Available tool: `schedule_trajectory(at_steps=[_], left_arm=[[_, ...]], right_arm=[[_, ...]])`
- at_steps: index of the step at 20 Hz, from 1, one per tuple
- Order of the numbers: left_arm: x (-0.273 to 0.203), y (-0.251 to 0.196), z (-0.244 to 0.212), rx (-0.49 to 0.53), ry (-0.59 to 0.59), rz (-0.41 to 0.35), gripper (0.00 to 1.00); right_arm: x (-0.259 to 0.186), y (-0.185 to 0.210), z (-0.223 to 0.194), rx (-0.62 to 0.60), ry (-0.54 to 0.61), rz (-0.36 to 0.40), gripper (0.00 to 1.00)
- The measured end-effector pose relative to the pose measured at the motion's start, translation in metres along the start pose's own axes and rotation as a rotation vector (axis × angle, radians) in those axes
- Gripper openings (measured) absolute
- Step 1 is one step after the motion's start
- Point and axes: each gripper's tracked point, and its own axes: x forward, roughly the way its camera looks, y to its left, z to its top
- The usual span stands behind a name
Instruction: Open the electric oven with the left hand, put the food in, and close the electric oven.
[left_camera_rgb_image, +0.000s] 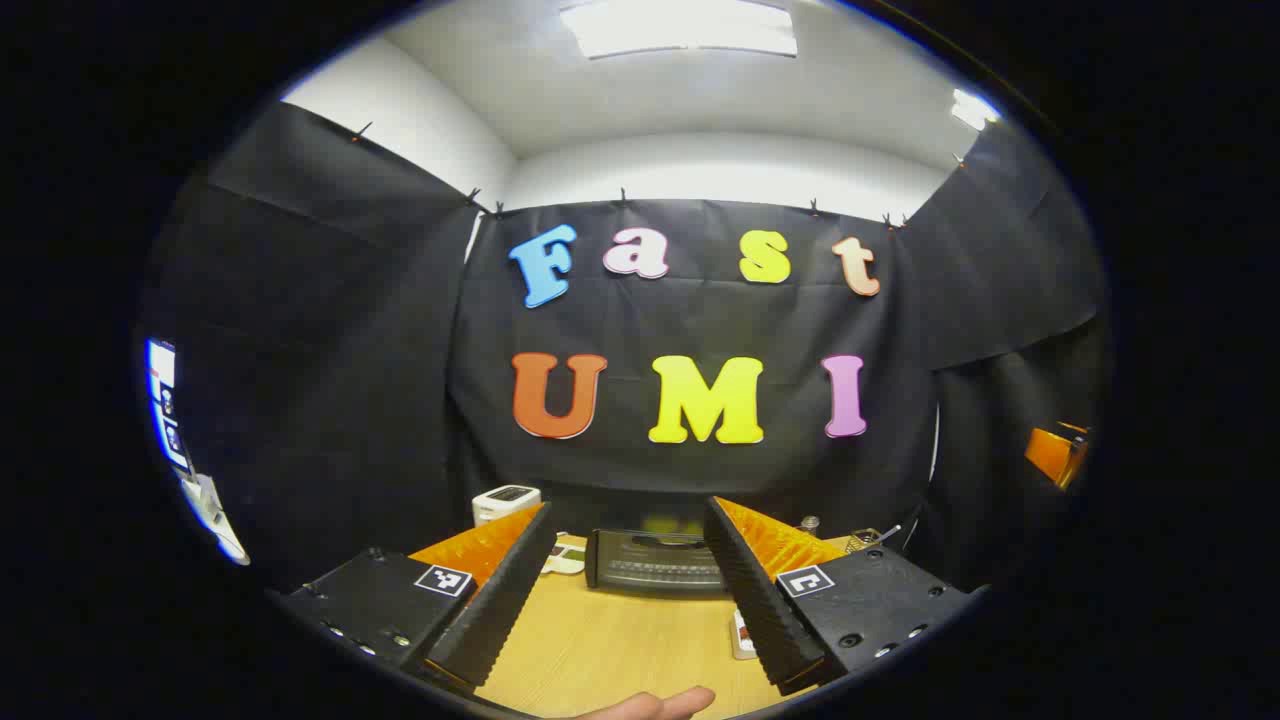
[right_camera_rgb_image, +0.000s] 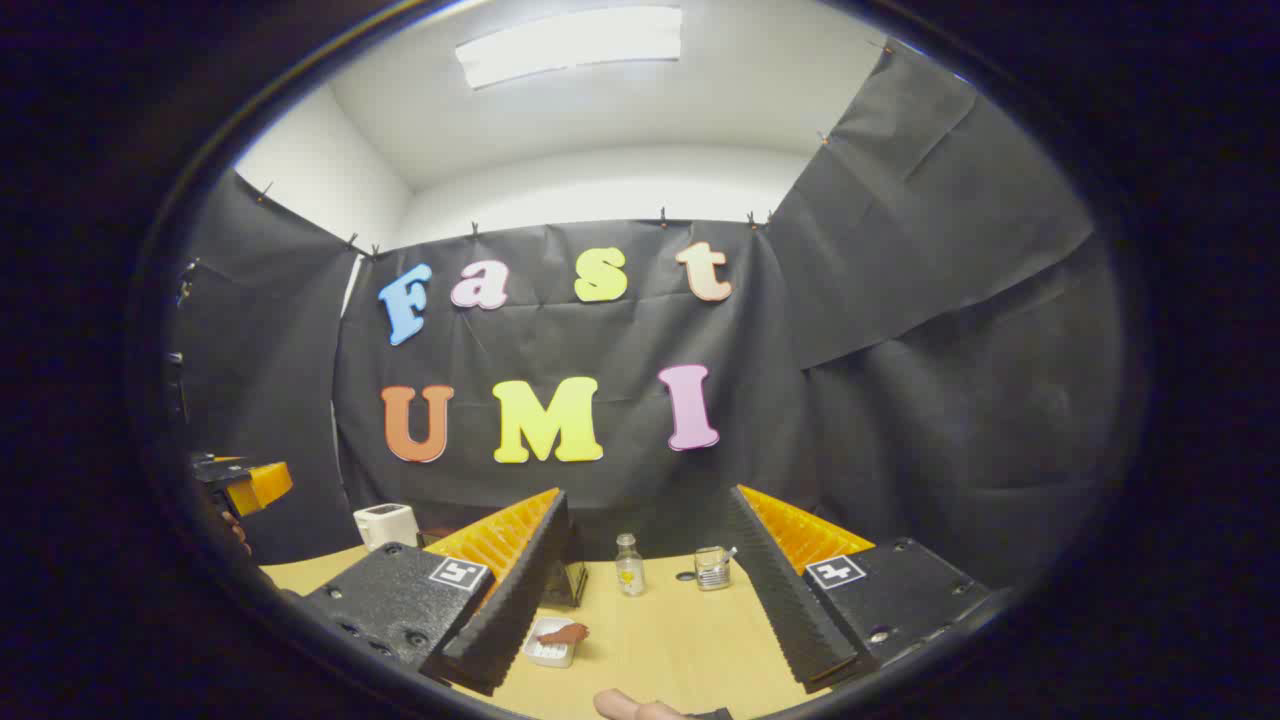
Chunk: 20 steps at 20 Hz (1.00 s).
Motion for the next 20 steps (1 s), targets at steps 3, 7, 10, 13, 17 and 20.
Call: schedule_trajectory(at_steps=[3,7,10,13,17,20], left_arm=[[-0.006,0.020,-0.001,0.011,0.010,0.016,0.95],[-0.005,0.029,0.000,0.045,-0.011,0.016,0.95],[-0.002,0.021,-0.001,0.057,-0.007,-0.018,0.95],[0.003,0.011,0.001,0.076,-0.010,-0.057,0.95],[0.019,-0.002,-0.002,0.079,-0.001,-0.090,0.95],[0.040,-0.005,-0.008,0.090,0.006,-0.089,0.95]], right_arm=[[-0.007,0.000,0.009,-0.023,-0.012,-0.008,0.96],[-0.012,0.000,0.015,-0.058,-0.026,-0.026,1.00],[-0.011,0.003,0.015,-0.051,-0.021,-0.013,0.96],[-0.007,0.003,0.020,-0.059,-0.033,-0.018,1.00],[0.007,0.013,0.020,-0.077,-0.038,0.011,1.00],[0.023,0.016,0.014,-0.079,-0.032,0.024,1.00]])
